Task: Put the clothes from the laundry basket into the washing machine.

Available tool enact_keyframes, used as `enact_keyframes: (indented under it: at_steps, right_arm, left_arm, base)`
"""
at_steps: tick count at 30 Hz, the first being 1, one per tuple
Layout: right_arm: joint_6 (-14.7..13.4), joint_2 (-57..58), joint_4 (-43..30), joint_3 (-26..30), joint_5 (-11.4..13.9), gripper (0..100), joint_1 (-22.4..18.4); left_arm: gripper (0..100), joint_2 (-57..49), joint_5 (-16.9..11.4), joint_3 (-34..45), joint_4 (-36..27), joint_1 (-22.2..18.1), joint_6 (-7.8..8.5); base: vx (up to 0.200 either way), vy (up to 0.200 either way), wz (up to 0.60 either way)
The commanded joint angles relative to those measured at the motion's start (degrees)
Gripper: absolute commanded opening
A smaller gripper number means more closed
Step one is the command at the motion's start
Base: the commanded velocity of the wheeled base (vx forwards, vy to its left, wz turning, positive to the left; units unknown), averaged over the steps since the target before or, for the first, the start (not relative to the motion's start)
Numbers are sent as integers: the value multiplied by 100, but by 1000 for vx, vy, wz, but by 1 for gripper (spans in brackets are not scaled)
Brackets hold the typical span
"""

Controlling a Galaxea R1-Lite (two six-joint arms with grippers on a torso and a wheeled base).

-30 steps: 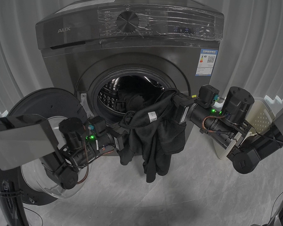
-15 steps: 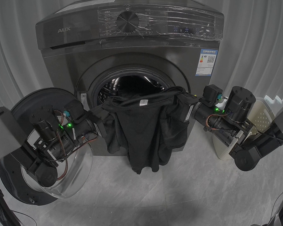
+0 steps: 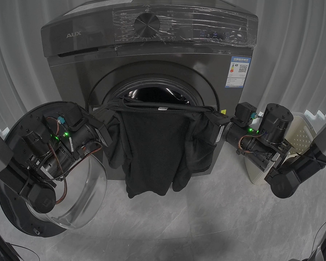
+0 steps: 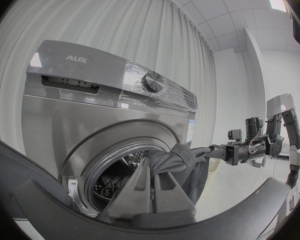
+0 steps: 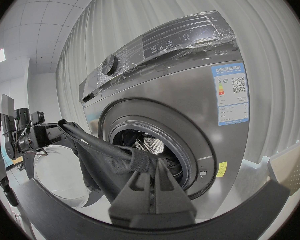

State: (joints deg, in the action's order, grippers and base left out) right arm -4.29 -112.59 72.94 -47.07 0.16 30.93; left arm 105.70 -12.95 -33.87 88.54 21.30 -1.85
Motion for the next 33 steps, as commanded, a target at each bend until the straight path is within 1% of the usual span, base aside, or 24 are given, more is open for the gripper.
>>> enact_keyframes:
  at_steps: [1, 4, 15, 21, 22, 25, 28, 31, 33]
  right_arm:
    - [-2, -8, 1, 13, 2, 0, 10]
    - [-2, -8, 1, 5, 2, 0, 10]
    - [-2, 0, 1, -22, 2, 0, 89]
    - [-10, 0, 1, -198, 11, 0, 273]
    - [-19, 0, 1, -233, 19, 0, 309]
    - [-19, -17, 1, -347, 2, 0, 379]
    - [-28, -52, 1, -452, 2, 0, 405]
    - [-46, -114, 1, -549, -7, 0, 449]
    - [-46, -123, 1, -584, -7, 0, 484]
  left_arm:
    - [0, -164, 3, 3, -12, -38, 1]
    - [0, -182, 3, 38, -3, -99, 1]
    - [0, -182, 3, 73, 5, -117, 1]
    - [0, -182, -33, 425, 14, 50, -8]
    - [100, -191, -33, 495, 14, 76, -17]
    - [100, -191, -85, 732, 14, 155, -43]
    - [100, -164, -156, 1119, 14, 349, -52]
    - [100, -15, -296, 1365, 14, 525, -17]
    - [100, 223, -314, 1400, 14, 604, 1]
  base:
    - [0, 0, 0]
    - [0, 0, 0]
    - [0, 0, 0]
    - [0, 0, 0]
    - [0, 0, 0]
    - [0, 0, 0]
    - [0, 0, 0]
    - [0, 0, 0]
    - [0, 0, 0]
